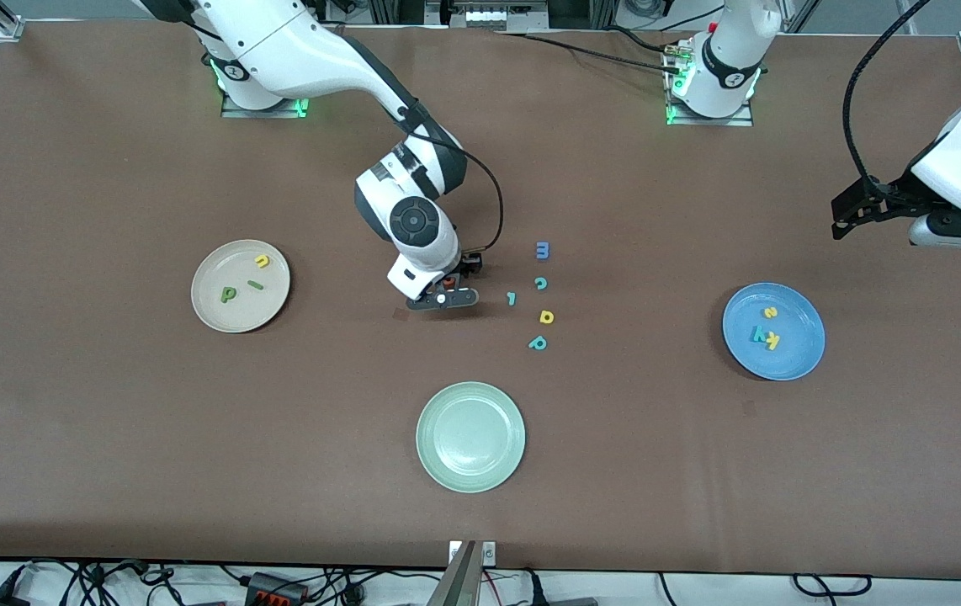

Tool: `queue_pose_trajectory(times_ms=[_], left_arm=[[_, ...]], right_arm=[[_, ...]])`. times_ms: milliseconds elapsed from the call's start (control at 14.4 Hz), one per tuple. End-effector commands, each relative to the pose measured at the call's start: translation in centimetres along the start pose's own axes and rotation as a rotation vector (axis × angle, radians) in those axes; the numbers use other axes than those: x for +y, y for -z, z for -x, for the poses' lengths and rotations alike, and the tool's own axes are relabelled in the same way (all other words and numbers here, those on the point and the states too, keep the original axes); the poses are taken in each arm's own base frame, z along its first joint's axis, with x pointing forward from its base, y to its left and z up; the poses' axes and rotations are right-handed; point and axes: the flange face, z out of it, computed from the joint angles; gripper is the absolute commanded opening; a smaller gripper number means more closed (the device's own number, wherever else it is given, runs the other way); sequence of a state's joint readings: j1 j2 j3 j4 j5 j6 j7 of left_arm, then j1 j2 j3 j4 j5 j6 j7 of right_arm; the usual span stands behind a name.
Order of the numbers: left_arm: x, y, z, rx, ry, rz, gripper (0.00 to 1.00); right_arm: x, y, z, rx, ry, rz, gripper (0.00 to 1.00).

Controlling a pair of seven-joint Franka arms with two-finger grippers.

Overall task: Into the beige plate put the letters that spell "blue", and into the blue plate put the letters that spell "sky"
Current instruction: 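Reach and grasp the orange e with the right gripper, then carry the orange e to the beige plate with the right gripper and release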

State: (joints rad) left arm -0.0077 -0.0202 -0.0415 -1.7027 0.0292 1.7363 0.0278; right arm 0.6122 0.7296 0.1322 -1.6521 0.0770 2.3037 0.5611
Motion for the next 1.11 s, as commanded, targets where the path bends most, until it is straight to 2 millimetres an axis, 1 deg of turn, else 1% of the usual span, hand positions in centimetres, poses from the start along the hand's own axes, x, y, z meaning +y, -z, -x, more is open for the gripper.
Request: queue_pose_trajectory(times_ms=[0,139,278,348,487,556,695,835,974,1043], left_arm=[[0.2,0.6,-0.3,-0.003,-0.014,0.014,1.0],[0.3,0.6,-0.3,-0.003,-0.015,0.014,1.0],[0.0,0.6,-0.2,-0.006,-0.012,0.016,1.0],[-0.2,0.5,-0.3,-0.006,-0.009,0.017,1.0],[-0.3,0.5,-0.2,-0.006,-0.007,0.017,1.0],[-0.2,0.6,-0.2,-0.006,-0.009,0.017,1.0],[0.1,0.6,-0.2,-0.006,-0.014,0.016,1.0],[0.2,0.6,-0.2,-0.006,-0.016,0.014,1.0],[0.2,0.6,-0.2,-0.006,-0.016,0.014,1.0],[0.2,0.6,-0.2,-0.006,-0.015,0.016,1.0]], right_arm=[[-0.4,-0.5,-0.3,0.003,-0.002,0.009,0.57],[-0.4,-0.5,-0.3,0.011,0.011,0.022,0.55],[-0.4,-0.5,-0.3,0.012,0.017,0.024,0.49],[-0.3,-0.5,-0.4,0.011,0.021,0.024,0.39],[-0.3,-0.5,-0.4,0.011,0.024,0.024,0.25],[-0.3,-0.5,-0.4,0.012,0.024,0.024,0.19],[-0.3,-0.4,-0.4,0.013,0.025,0.023,0.14],[-0.1,-0.1,-0.7,0.018,0.019,0.02,0.14],[0.1,1.5,-1.8,0.039,0.007,0.004,0.14],[0.6,2.1,-2.2,0.045,-0.001,0.004,0.14]])
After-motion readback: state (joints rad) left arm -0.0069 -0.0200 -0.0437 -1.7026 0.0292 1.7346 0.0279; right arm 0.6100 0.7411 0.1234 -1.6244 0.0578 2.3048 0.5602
